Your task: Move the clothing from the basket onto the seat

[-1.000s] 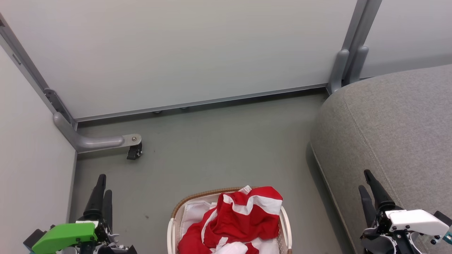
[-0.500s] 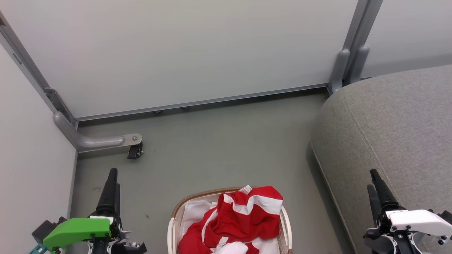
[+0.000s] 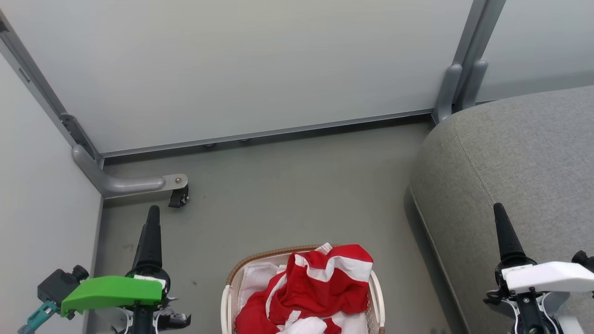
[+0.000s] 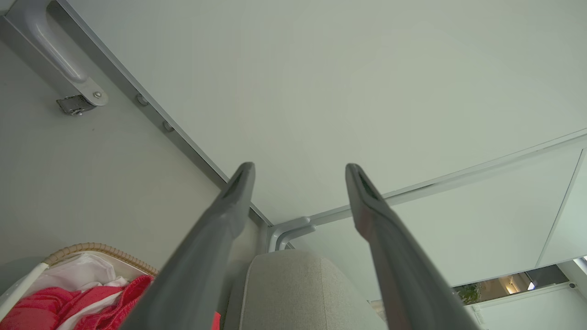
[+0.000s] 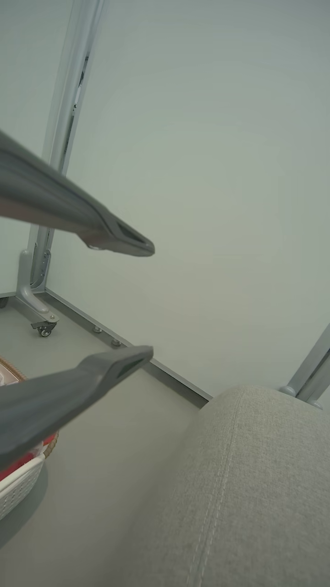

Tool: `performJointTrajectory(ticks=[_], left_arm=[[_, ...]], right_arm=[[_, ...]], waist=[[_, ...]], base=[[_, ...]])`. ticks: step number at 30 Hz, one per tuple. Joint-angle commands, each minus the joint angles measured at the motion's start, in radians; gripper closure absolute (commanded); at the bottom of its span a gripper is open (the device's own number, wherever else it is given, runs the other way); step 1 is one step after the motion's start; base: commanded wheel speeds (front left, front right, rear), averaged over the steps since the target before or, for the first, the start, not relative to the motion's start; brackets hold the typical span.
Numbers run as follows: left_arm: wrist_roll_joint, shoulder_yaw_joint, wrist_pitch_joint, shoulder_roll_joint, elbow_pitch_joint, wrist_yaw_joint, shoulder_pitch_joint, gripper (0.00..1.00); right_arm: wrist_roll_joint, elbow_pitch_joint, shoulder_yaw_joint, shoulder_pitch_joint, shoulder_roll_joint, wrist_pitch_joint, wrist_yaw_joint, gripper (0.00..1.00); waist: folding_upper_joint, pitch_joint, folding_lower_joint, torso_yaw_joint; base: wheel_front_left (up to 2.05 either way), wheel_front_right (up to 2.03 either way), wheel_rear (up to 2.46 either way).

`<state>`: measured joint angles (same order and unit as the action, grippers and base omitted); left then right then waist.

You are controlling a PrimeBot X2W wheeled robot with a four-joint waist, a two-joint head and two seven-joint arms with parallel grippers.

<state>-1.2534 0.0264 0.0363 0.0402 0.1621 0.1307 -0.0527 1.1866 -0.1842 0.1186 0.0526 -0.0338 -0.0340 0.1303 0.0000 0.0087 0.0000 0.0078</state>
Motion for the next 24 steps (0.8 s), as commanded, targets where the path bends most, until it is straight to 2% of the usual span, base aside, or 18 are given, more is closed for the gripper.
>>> performJointTrajectory(ticks=[1,10,24], left_arm=[[0.055,0.005,0.010,0.006,-0.025,-0.001,-0.007,0.00],[0.277,0.041,0.040,0.007,-0.053,-0.036,-0.005,0.00],[0.501,0.067,0.083,0.008,-0.028,-0.067,0.018,0.00]], right_arm=[[-0.066,0.036,-0.009,0.003,-0.009,-0.012,0.000,0.00],[-0.299,0.080,-0.043,-0.018,-0.010,-0.043,0.000,0.00],[-0.509,0.048,-0.061,-0.037,-0.012,-0.086,0.000,0.00]], waist=[[0.0000,0.000,0.0000,0.001],[0.0000,0.002,0.0000,0.004],[0.0000,0.001,0.0000,0.013]], base=[[0.00,0.00,0.00],[0.00,0.00,0.00],[0.00,0.00,0.00]])
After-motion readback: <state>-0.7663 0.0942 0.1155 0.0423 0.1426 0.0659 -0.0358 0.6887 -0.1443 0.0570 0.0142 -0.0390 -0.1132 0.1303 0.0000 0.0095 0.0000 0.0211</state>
